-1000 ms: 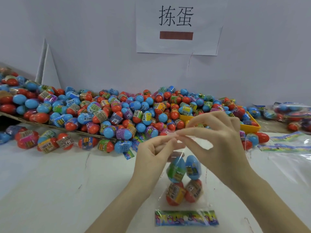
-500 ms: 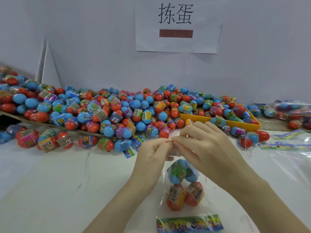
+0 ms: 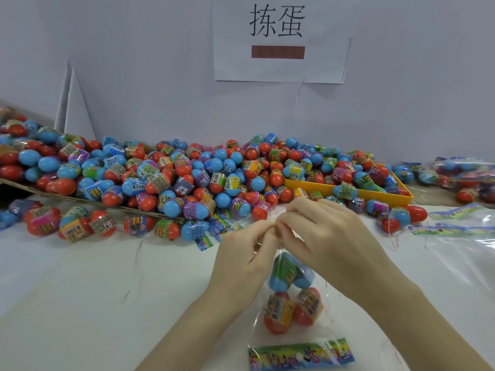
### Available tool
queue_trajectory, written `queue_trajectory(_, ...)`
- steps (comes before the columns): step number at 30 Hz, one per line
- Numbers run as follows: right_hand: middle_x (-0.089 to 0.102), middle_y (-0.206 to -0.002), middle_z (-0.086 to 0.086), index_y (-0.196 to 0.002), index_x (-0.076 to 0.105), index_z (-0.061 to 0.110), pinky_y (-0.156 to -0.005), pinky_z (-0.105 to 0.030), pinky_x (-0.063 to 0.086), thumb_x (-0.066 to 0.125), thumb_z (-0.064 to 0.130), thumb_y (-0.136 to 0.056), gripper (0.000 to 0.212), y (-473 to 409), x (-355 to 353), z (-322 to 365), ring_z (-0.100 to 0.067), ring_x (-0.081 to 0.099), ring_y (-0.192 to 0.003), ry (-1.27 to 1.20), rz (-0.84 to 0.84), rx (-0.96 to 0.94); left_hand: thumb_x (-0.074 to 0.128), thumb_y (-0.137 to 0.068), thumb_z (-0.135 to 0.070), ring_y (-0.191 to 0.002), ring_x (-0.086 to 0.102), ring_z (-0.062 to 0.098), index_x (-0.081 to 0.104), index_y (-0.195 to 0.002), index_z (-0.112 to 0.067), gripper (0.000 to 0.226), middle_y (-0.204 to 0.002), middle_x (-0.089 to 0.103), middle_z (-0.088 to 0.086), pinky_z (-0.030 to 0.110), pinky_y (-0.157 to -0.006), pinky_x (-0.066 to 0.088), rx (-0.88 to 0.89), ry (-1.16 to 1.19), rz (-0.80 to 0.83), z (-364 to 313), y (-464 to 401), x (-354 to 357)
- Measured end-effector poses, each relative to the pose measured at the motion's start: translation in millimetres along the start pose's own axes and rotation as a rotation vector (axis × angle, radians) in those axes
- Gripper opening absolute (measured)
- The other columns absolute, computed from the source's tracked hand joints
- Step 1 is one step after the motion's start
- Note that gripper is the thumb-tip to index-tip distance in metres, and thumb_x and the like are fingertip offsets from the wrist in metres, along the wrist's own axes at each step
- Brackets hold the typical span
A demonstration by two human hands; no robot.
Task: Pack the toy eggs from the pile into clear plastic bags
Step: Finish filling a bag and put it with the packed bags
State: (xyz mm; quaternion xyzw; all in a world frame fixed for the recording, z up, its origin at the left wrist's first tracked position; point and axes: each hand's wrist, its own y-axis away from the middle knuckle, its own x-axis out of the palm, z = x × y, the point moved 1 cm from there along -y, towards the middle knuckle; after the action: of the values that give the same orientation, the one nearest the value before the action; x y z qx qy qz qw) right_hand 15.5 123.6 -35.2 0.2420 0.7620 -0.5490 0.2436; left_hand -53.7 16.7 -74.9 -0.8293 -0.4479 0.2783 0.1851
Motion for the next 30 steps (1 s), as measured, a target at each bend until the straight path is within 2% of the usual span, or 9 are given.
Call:
queue_trajectory(8, 0.060, -0.061, -0.001, -0.062, 0.064, 0.009, -0.046, -0.028, 0.041, 0.050, 0.017, -0.086, 0.029, -0.9, 3.0, -1.0, -0.016, 0.048, -0.045, 0.054, -0.038, 0.136, 0.039, -0.082, -0.041, -0.057, 0.052, 0.019, 0.064, -0.071, -0.016, 0.037, -0.063, 0.060, 0.004, 0.043, -0.055, 0.045, -0.019, 0.029, -0.014, 0.8, 1.5, 1.9)
queue_trajectory(12, 0.062, -0.063, -0.001, -0.064, 0.064, 0.009, -0.049, -0.026, 0.038, 0.049, 0.017, -0.086, 0.027, -0.8, 3.9, 3.5, -0.015, 0.048, -0.046, 0.071, -0.063, 0.203, 0.045, -0.085, -0.030, -0.057, 0.049, 0.025, 0.064, -0.071, -0.005, 0.035, -0.062, 0.056, 0.012, 0.045, -0.055, 0.043, -0.049, 0.059, -0.019, -0.3, 1.4, 1.9)
queue_trajectory(15, 0.061, -0.063, -0.002, -0.066, 0.062, 0.008, -0.049, -0.028, 0.041, 0.047, 0.015, -0.087, 0.027, -0.3, 6.0, 1.8, -0.017, 0.049, -0.046, 0.080, -0.036, 0.267, 0.044, -0.087, -0.020, -0.059, 0.059, 0.010, 0.065, -0.071, -0.024, 0.026, -0.066, 0.067, -0.009, 0.029, -0.055, 0.051, -0.095, 0.092, -0.039, -0.7, 2.1, 1.3)
queue_trajectory(18, 0.062, -0.067, -0.008, -0.072, 0.064, 0.003, -0.050, -0.032, 0.043, 0.056, 0.010, -0.087, 0.019, 6.3, 3.5, -19.3, -0.021, 0.050, -0.047, 0.046, -0.011, 0.468, 0.044, -0.094, -0.003, -0.065, 0.067, 0.006, 0.064, -0.077, -0.024, 0.034, -0.072, 0.071, -0.017, 0.014, -0.056, 0.049, -0.170, 0.179, -0.043, 1.5, 2.6, 0.7)
queue_trajectory(20, 0.062, -0.074, -0.012, -0.078, 0.064, -0.001, -0.052, -0.031, 0.037, 0.058, 0.011, -0.089, 0.017, 14.3, 1.3, -40.8, -0.023, 0.047, -0.051, 0.043, 0.005, 0.665, 0.042, -0.093, 0.000, -0.064, 0.067, 0.008, 0.064, -0.075, -0.022, 0.036, -0.072, 0.072, -0.012, 0.015, -0.056, 0.049, -0.190, 0.214, -0.057, 2.3, 2.2, 0.7)
queue_trajectory(23, 0.055, -0.082, -0.017, -0.088, 0.062, -0.005, -0.057, -0.032, 0.031, 0.046, 0.016, -0.094, 0.027, 35.4, 0.1, -76.9, -0.027, 0.043, -0.061, 0.172, 0.049, 0.943, 0.041, -0.093, 0.000, -0.064, 0.067, 0.009, 0.065, -0.075, -0.017, 0.035, -0.069, 0.072, -0.008, 0.014, -0.054, 0.049, -0.219, 0.266, -0.078, 1.9, 1.0, 1.4)
queue_trajectory(27, 0.053, -0.092, -0.030, -0.094, 0.058, -0.012, -0.065, -0.040, 0.036, 0.040, 0.014, -0.095, 0.032, 72.7, -10.7, -115.6, -0.041, 0.052, -0.076, 0.252, 0.104, 1.312, 0.039, -0.094, 0.000, -0.062, 0.066, 0.006, 0.065, -0.079, -0.012, 0.033, -0.067, 0.072, -0.010, 0.015, -0.054, 0.049, -0.267, 0.292, -0.103, 4.3, -0.6, 0.3)
queue_trajectory(28, 0.053, -0.092, -0.029, -0.094, 0.058, -0.012, -0.066, -0.041, 0.040, 0.040, 0.015, -0.095, 0.032, 76.8, -12.6, -118.9, -0.041, 0.052, -0.077, 0.251, 0.120, 1.331, 0.038, -0.095, 0.000, -0.064, 0.067, 0.008, 0.065, -0.080, -0.011, 0.033, -0.068, 0.072, -0.009, 0.015, -0.054, 0.049, -0.273, 0.298, -0.104, 4.7, -1.4, -0.1)
queue_trajectory(30, 0.056, -0.093, -0.026, -0.094, 0.059, -0.009, -0.068, -0.043, 0.044, 0.042, 0.015, -0.095, 0.029, 71.5, -12.2, -116.1, -0.040, 0.053, -0.077, 0.227, 0.075, 1.208, 0.037, -0.095, 0.000, -0.066, 0.068, 0.010, 0.065, -0.082, -0.011, 0.033, -0.070, 0.073, -0.007, 0.016, -0.054, 0.050, -0.275, 0.311, -0.096, 4.5, -2.4, 0.1)
